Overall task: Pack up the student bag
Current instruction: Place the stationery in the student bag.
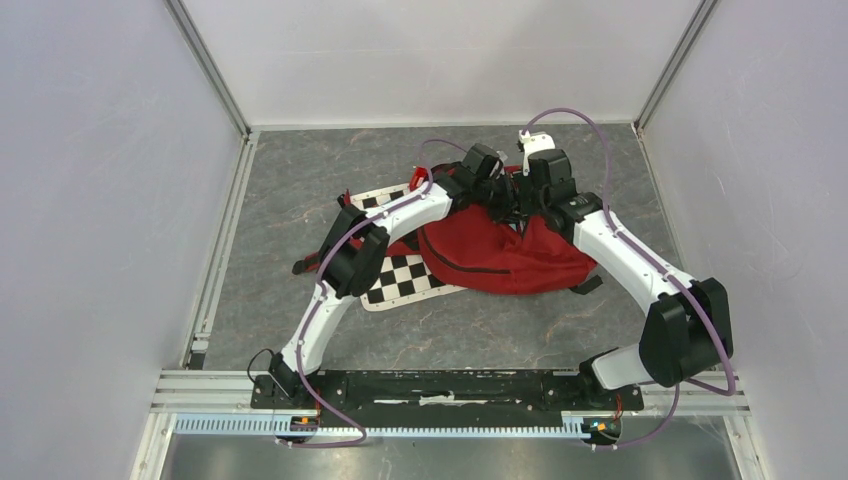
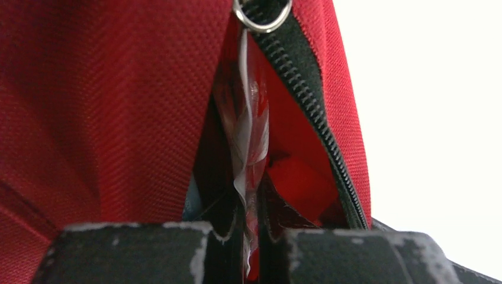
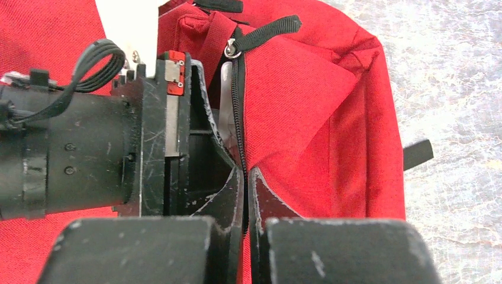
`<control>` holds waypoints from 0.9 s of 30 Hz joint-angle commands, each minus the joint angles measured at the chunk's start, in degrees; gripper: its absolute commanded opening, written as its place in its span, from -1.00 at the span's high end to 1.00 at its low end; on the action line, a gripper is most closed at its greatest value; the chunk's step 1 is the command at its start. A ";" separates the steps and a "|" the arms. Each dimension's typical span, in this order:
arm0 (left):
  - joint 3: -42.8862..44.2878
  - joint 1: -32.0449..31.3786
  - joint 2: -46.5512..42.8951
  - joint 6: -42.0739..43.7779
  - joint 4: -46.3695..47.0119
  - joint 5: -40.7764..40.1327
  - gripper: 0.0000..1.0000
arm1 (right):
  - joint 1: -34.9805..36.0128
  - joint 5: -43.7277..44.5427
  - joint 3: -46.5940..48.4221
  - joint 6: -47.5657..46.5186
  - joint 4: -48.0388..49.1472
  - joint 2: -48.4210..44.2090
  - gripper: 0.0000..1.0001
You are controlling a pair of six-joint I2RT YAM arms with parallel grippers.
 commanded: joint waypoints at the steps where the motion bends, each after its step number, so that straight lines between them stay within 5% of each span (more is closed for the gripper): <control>1: 2.78 0.12 -0.10 5.65 -3.20 -1.25 0.60 | 0.28 -1.63 0.92 0.56 4.06 -1.51 1.00; 6: -2.40 2.48 -7.88 11.41 -5.82 -8.02 -0.23 | 0.26 0.56 -1.37 0.99 3.92 -4.19 1.00; 9: -7.08 3.64 -13.44 13.31 -5.45 -10.51 -0.52 | 0.28 0.32 -1.48 0.97 3.96 -4.86 1.00; 19: -9.98 5.03 -21.88 18.28 -10.68 -16.46 -0.48 | 0.30 -2.28 -2.34 0.75 4.55 -4.60 1.00; 27: -10.56 5.21 -19.58 18.43 -13.88 -15.02 -0.43 | 0.28 -11.93 -5.45 -0.02 5.73 -3.78 1.00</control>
